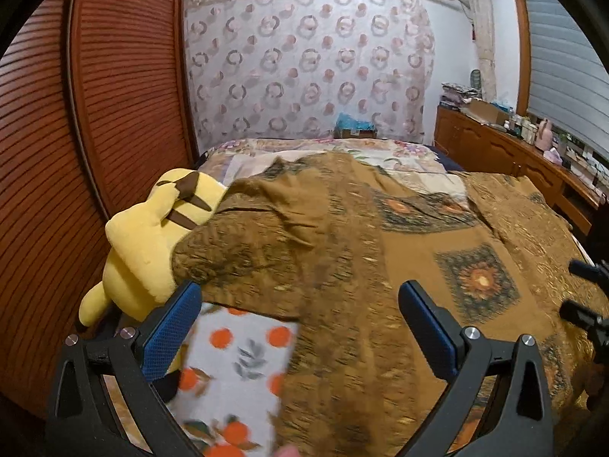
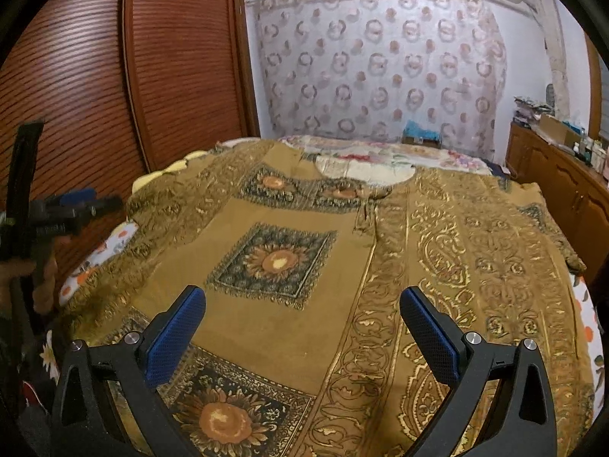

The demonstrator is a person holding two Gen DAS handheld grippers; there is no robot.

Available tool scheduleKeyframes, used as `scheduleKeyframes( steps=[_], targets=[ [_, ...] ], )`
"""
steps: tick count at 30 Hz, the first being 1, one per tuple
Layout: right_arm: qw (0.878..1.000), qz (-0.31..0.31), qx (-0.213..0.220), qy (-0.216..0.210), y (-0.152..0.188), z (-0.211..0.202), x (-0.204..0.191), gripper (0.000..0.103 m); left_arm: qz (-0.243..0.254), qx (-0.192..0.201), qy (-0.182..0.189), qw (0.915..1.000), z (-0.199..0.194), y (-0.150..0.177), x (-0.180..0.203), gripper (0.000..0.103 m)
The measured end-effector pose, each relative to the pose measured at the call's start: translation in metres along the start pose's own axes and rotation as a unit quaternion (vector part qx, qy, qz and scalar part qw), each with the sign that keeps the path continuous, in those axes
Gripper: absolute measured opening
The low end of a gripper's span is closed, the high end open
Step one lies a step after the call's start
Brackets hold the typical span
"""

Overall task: Fold small clothes
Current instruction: 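Grasp the shirt's sleeve edge with the left gripper and lift it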

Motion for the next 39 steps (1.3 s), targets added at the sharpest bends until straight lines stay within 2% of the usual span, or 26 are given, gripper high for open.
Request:
scheduleKeyframes(
  steps=[4,5,7,12,15,20,23,24,25,29,31,33,39],
  targets=[
    [0.999,-0.024,-0.017,0.016,-0.005,0.008,0.003,0.102,0.008,-0.009,-0.01,0.9999,0.014,-0.01,-0.021,0.099],
    [0.999,-0.027,-0.018,0.019,-0.006,0.008,0.001,0.102,0.006,-0.018,-0.007,0.9998,0.019,-0.012,-0.027,0.097],
    [0.999,-0.027,-0.016,0.016,-0.004,0.005,-0.001,0.102,0.001,-0.041,-0.008,0.9991,0.031,-0.013,-0.039,0.086],
    [1.0,-0.017,-0.013,0.013,-0.002,0.005,-0.007,0.102,-0.022,-0.098,-0.014,0.9948,0.065,-0.004,-0.068,0.077],
    [1.0,-0.018,-0.01,0.013,0.0,0.006,-0.009,0.102,-0.039,-0.12,-0.013,0.9919,0.08,0.0,-0.077,0.077],
    [1.0,-0.021,-0.007,0.012,-0.001,0.015,-0.01,0.102,-0.057,-0.148,0.012,0.9873,0.098,0.003,-0.078,0.076],
    [1.0,-0.019,-0.008,0.009,0.0,0.016,-0.009,0.102,-0.063,-0.164,0.029,0.9841,0.108,0.001,-0.079,0.063],
    [1.0,-0.019,-0.008,0.009,0.0,0.016,-0.009,0.102,-0.07,-0.17,0.035,0.9824,0.112,-0.001,-0.081,0.055],
    [1.0,-0.019,-0.009,0.008,0.0,0.016,-0.009,0.102,-0.074,-0.171,0.043,0.9815,0.112,-0.002,-0.082,0.047],
    [1.0,-0.02,-0.012,0.007,0.0,0.016,-0.008,0.102,-0.061,-0.166,0.038,0.9834,0.108,-0.004,-0.083,0.03],
    [1.0,-0.02,-0.011,0.006,0.0,0.016,-0.009,0.102,-0.04,-0.158,0.015,0.9865,0.103,-0.005,-0.084,0.011],
    [1.0,-0.02,-0.011,0.005,0.0,0.016,-0.009,0.102,-0.027,-0.15,0.012,0.9882,0.097,-0.007,-0.082,0.006],
    [1.0,-0.019,-0.011,0.005,0.002,0.016,-0.008,0.102,0.01,-0.093,0.016,0.9954,0.059,-0.029,-0.062,0.005]
  ],
)
Point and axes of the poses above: each gripper's, at about its wrist camera, not at the fingertips, and z roughly the way its jaws point, x to its right, y to its underside, the point moved 3 cm from there along z, roughly the way its jaws point, and after that the axes turned 9 degrees about -z, right-handed, at the moved point
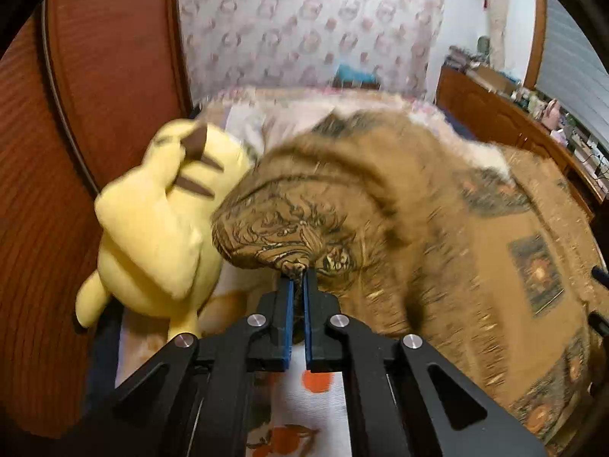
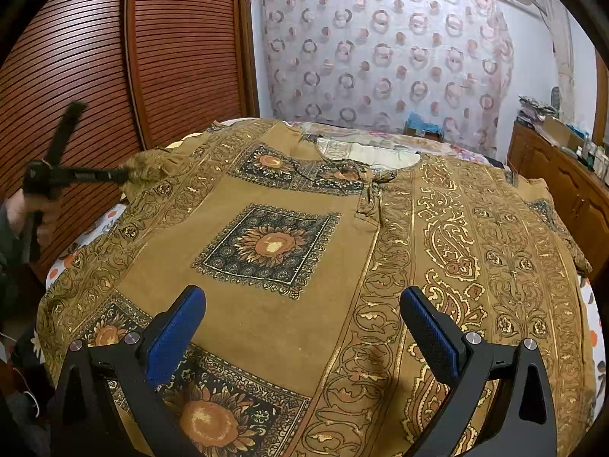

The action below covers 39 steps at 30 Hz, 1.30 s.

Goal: Fold small clothes

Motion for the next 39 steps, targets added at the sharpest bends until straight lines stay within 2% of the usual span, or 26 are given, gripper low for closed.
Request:
scheduleKeyframes(
  steps=[2,6,11,14,15,16,20,21,22,26,30,33,35,39],
  targets=[
    [1.0,0.0,0.0,0.0,0.0,0.0,0.0,0.102,0.013,0.02,0.009,0.9997,-0.015,-0.008,0.014,0.005],
    [1.0,0.0,0.0,0.0,0.0,0.0,0.0,0.102,0.052,0.049,0.051,0.9961,-0.041,-0.028,0.066,0.005],
    [1.0,0.003,0.001,-0.004,0.001,0.0,0.002,0.102,0.088,0.048,0.104,0.9895,-0.052,-0.034,0.127,0.006],
    [1.0,0.003,0.002,-0.006,0.002,0.0,0.003,0.102,0.107,0.043,0.123,0.9857,-0.057,-0.024,0.152,0.018],
    [1.0,0.003,0.002,-0.007,0.003,0.0,0.003,0.102,0.108,0.042,0.129,0.9848,-0.059,-0.02,0.156,0.027],
    [1.0,0.002,0.002,-0.008,0.003,0.0,0.004,0.102,0.107,0.044,0.134,0.9842,-0.062,-0.016,0.157,0.038],
    [1.0,0.001,0.002,-0.009,0.004,-0.001,0.004,0.102,0.095,0.056,0.132,0.9851,-0.074,-0.004,0.149,0.062],
    [1.0,0.002,0.002,-0.009,0.004,-0.001,0.004,0.102,0.092,0.064,0.133,0.9847,-0.078,-0.001,0.146,0.075],
    [1.0,0.002,0.002,-0.008,0.004,-0.001,0.004,0.102,0.086,0.075,0.134,0.9844,-0.084,0.004,0.143,0.082],
    [1.0,0.002,0.001,-0.009,0.003,-0.001,0.004,0.102,0.059,0.094,0.121,0.9864,-0.095,0.015,0.128,0.082],
    [1.0,-0.001,-0.001,-0.01,0.003,0.0,0.003,0.102,0.042,0.112,0.086,0.989,-0.102,0.026,0.109,0.082],
    [1.0,-0.007,-0.001,-0.012,0.002,-0.001,0.002,0.102,0.03,0.117,0.075,0.9899,-0.104,0.034,0.098,0.082],
    [1.0,-0.015,-0.006,-0.027,0.0,0.0,-0.001,0.101,0.019,0.119,0.071,0.9903,-0.106,0.039,0.088,0.082],
    [0.997,-0.045,0.003,-0.055,-0.022,-0.002,-0.011,0.086,0.002,0.122,0.063,0.9906,-0.108,0.046,0.071,0.082]
  ],
)
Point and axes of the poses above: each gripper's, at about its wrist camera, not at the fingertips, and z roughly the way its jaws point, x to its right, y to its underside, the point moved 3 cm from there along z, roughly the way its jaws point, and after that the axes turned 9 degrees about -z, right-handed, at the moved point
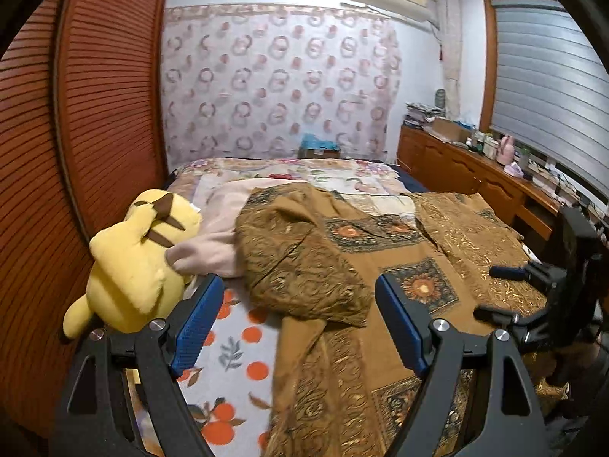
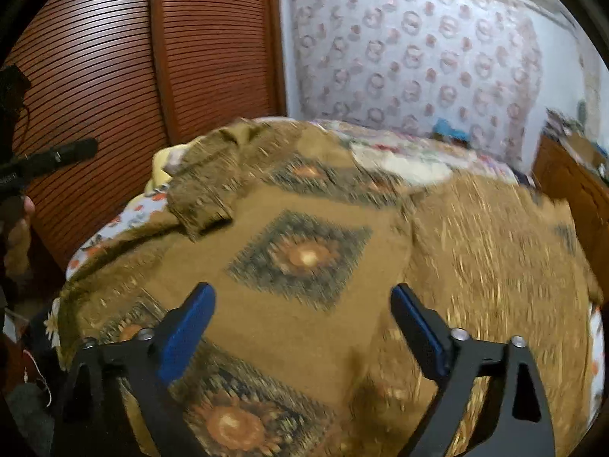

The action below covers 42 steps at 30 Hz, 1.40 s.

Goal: Fold small clothes

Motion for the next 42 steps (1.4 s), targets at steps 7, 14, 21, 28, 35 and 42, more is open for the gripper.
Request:
scheduleKeyframes(
  steps=[7,14,21,28,35,42],
  targets=[
    [0.996,-0.07,0.028,-0.044,-0.063,0.025,-0.027,0.081,-0.019,0.009,-0.013,0.9997,-0.011,0.004,-0.019,0.082],
    [0.989,-0.115,0.027,-0.093,-0.103,0.093,-0.07,0.081,-0.03,0.019,-0.028,0.999,-0.018,0.002,-0.036,0.082],
    [0.977,-0.16,-0.047,-0.129,-0.1,0.152,-0.107,0.081,-0.043,0.023,-0.033,0.9983,-0.023,0.007,-0.053,0.082],
    [0.973,-0.213,-0.085,-0.038,-0.097,0.185,-0.117,0.029,-0.046,0.014,-0.029,0.9984,-0.019,0.014,-0.055,0.082],
    [0.987,-0.143,-0.008,-0.075,-0.129,0.156,-0.087,0.007,-0.043,-0.006,-0.019,0.9989,-0.005,0.024,-0.044,0.082],
    [1.0,-0.002,0.014,0.022,-0.12,0.136,0.005,0.007,-0.038,-0.014,-0.006,0.9992,-0.001,0.031,-0.033,0.082]
  ],
)
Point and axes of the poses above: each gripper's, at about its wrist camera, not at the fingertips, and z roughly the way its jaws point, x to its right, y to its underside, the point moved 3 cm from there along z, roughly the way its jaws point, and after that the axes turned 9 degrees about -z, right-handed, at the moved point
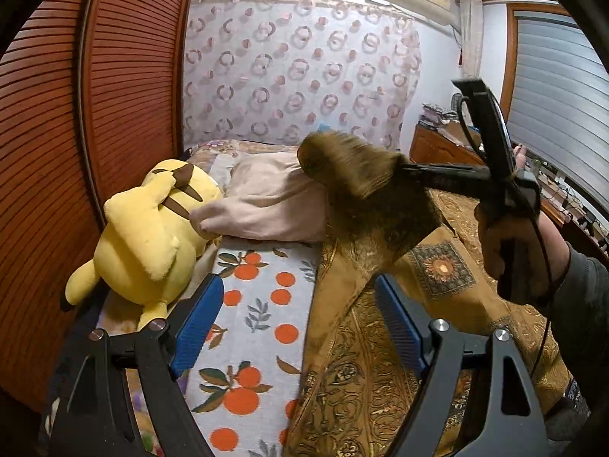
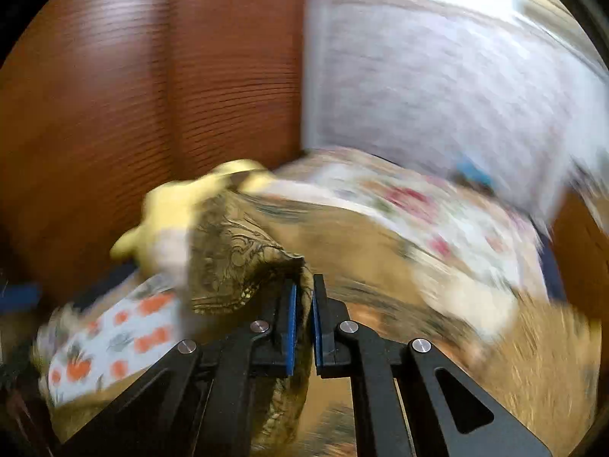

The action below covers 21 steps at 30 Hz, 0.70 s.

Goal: Fold small clothes

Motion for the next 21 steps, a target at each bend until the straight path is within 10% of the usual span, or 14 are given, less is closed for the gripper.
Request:
scheduleKeyframes(
  steps=[4,21],
  targets=[
    [0.998,0.025,-0.038,0.032,0.029,0.008,0.045,0.047,-0.002,-0.011,-0.002,0.9999,0.009,0.002,0.002,0.082],
    [0.999,-0.005,-0.032,-0.018,0.04,-0.026,0.066,0.072,0.034,-0.026,0.016,0.999,0.043,-0.01,0.045,0.082]
  ],
)
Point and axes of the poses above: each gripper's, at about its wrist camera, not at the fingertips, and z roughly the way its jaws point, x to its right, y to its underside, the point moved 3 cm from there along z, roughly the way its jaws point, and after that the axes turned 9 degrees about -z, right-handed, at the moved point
